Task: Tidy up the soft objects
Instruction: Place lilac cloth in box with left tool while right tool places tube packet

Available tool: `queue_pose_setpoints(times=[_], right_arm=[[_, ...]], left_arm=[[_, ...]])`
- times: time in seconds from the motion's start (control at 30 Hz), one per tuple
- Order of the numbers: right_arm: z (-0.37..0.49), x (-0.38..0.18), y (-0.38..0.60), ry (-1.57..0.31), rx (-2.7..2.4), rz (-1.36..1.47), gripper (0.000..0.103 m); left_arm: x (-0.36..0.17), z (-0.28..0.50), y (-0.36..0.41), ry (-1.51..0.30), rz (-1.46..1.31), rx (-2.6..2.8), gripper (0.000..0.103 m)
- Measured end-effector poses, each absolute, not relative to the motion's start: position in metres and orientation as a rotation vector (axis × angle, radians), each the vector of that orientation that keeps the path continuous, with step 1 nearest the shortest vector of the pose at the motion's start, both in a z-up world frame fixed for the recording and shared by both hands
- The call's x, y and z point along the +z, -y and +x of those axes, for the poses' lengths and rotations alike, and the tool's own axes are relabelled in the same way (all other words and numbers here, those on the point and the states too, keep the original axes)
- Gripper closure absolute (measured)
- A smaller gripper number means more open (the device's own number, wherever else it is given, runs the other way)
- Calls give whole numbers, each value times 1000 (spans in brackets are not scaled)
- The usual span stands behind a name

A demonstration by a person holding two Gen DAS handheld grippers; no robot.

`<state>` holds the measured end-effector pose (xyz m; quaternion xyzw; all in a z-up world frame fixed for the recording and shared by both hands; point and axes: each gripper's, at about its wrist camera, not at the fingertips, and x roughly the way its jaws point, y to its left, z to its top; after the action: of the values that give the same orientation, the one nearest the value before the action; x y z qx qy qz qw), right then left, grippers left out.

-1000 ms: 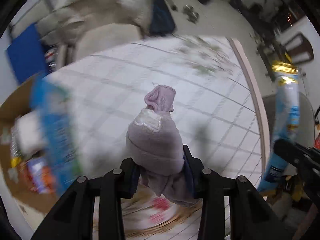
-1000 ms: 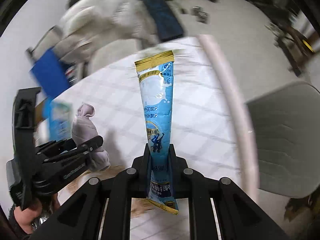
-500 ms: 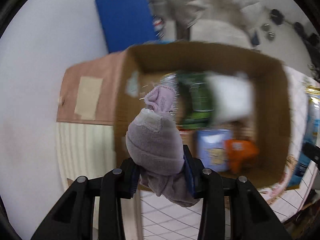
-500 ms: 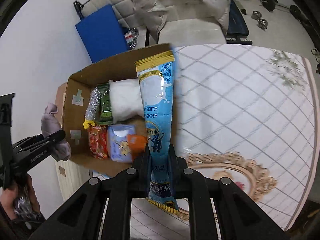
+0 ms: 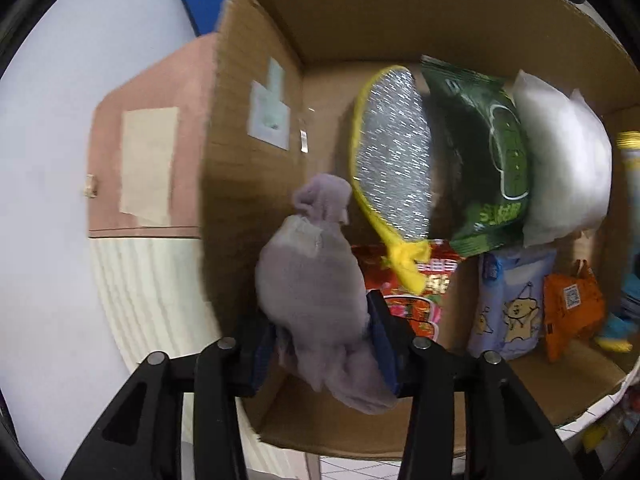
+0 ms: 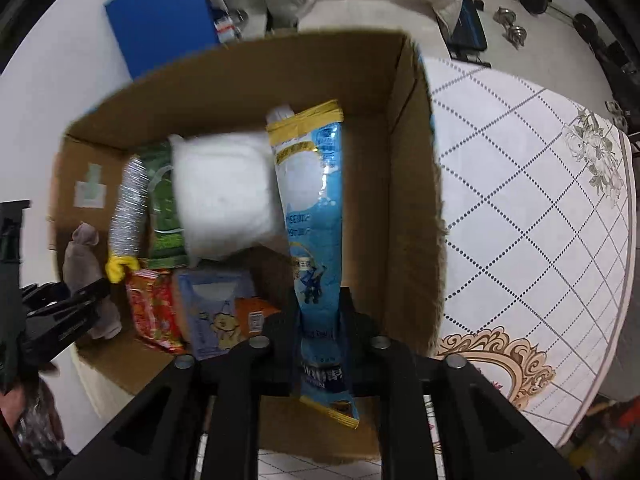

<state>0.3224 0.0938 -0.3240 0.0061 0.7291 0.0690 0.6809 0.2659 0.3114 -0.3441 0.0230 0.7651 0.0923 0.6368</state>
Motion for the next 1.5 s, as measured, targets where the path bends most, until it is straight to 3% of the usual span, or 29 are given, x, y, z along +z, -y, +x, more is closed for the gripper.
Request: queue_pose_setpoints(times=[0.03, 0.1, 0.17, 0.27, 0.47, 0.53, 0.6, 1.23, 1.5], right_arm=[[322, -325, -92, -1634, 153, 15, 53], [324, -324, -91, -1622, 140, 34, 36], [325, -321, -90, -1617, 144, 51, 35], [326, -318, -87, -1621, 137, 56, 32], [316, -308, -88, -1612, 150, 30, 16], [308, -303, -88, -1597, 155, 22, 2], [300, -298, -89, -1580, 168, 32, 0], [235, -274, -78, -1465, 83, -19, 0], [208, -217, -60, -1364, 85, -8, 0]], left_arm=[[-346, 266, -311, -1751, 43, 203, 57], [-345, 267, -311, -1739, 19, 193, 43], [-342, 267, -310, -1719, 5, 184, 31], [-335, 267, -311, -1696, -40, 168, 30], [-314, 260, -315, -1628, -147, 147, 11], [-303, 257, -309, -1601, -172, 149, 7], [-295, 251, -306, -1574, -203, 144, 1], [-255, 207, -256, -1405, -122, 101, 1], [-197, 179, -237, -1298, -147, 82, 1]])
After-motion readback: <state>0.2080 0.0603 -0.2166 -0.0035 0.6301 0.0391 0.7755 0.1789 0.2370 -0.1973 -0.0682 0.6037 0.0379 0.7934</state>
